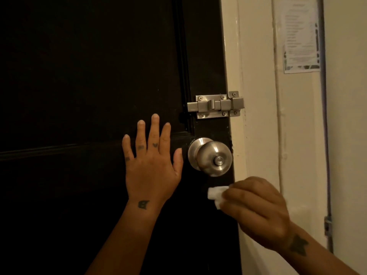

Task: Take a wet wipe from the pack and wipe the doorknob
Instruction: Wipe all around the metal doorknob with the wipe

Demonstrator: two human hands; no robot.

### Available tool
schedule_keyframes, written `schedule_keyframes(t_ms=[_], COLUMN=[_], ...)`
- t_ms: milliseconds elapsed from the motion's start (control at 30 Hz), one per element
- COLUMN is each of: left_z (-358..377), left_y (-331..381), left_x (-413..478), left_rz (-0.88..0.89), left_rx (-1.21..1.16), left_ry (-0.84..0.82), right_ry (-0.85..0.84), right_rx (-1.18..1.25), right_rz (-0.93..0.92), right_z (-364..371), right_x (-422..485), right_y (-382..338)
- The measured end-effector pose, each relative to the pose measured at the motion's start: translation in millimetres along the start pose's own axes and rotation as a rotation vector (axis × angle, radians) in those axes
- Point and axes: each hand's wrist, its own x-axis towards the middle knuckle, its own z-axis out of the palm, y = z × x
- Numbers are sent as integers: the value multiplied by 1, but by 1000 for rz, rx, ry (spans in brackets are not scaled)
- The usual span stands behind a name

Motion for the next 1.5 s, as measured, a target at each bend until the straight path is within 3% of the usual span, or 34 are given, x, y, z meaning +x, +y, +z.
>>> schedule_keyframes(t_ms=[233, 433, 600, 733, 800, 900, 1033, 1500], left_z=[1, 4, 3, 3, 2, 2, 4, 4], left_y=[0, 0, 0, 0, 0, 0, -1, 0], left_x=[-1, -1, -1, -1, -1, -2, -2, -2], left_rz=[4, -1, 3, -3, -3, -1, 0, -3], left_rx=[-2, -9, -32, -36, -32, -37, -49, -43], left_ry=[22, 24, 38, 29, 21, 19, 25, 35], right_ry=[295, 88, 280, 165, 105, 186, 236, 73], right_rx=[-70, -52, -101, 10, 8, -29, -32, -84], right_rz=[71, 29, 310, 206, 326, 473, 352, 392], right_z=[-4, 10, -5, 8, 8, 0, 5, 20], right_x=[31, 14, 24, 21, 26, 30, 29, 4], right_y=[19, 3, 25, 5, 11, 17, 3, -9])
